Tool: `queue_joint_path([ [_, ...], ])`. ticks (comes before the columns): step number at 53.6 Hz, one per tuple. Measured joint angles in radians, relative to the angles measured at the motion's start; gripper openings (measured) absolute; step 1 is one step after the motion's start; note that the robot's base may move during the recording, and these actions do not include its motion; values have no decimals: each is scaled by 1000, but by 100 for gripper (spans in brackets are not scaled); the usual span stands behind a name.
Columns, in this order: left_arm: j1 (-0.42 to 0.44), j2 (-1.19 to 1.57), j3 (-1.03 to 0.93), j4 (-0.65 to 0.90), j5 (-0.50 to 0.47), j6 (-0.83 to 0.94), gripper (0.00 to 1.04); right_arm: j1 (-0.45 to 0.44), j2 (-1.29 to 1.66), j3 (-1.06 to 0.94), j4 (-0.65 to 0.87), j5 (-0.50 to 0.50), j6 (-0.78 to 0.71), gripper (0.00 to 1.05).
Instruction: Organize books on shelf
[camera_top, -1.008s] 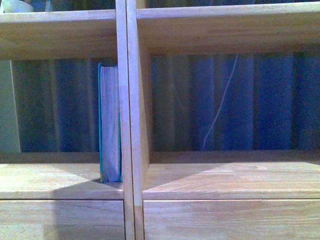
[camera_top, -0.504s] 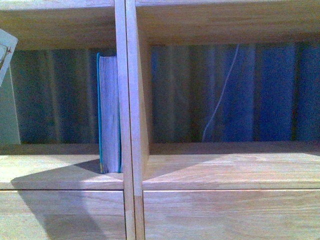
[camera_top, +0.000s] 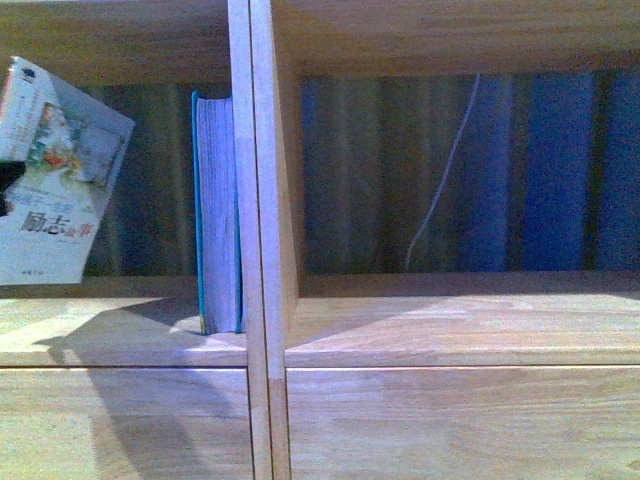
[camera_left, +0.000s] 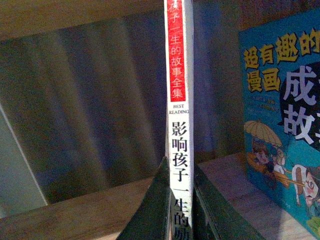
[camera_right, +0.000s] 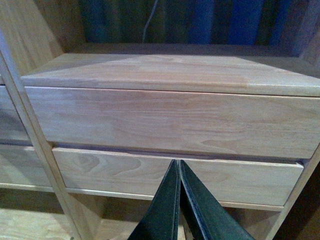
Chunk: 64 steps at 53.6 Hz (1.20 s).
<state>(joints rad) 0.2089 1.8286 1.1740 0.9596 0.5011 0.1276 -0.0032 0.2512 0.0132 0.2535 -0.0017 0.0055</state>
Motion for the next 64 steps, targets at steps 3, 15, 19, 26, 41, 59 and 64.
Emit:
queue_joint_path([
  [3, -34, 44, 32, 10, -10, 8, 7, 0, -20, 0, -20, -1, 0, 3],
  [15, -140, 195, 151, 5, -42, 63, 7, 0, -111, 0, -121, 0, 0, 3],
  [19, -158, 225, 182, 2, -55, 82, 7, 0, -200, 0, -233, 0, 0, 3],
  [26, -179, 268, 234, -4, -76, 113, 7, 0, -244, 0, -250, 0, 0, 3],
  [41, -222, 322, 282, 0, -108, 198, 7, 0, -246, 0, -252, -1, 0, 3],
  [59, -261, 336, 203, 91, -109, 276, 32, 0, -246, 0, -252, -1, 0, 3],
  [64, -264, 330, 173, 98, -109, 286, 46, 0, -246, 0, -252, -1, 0, 3],
])
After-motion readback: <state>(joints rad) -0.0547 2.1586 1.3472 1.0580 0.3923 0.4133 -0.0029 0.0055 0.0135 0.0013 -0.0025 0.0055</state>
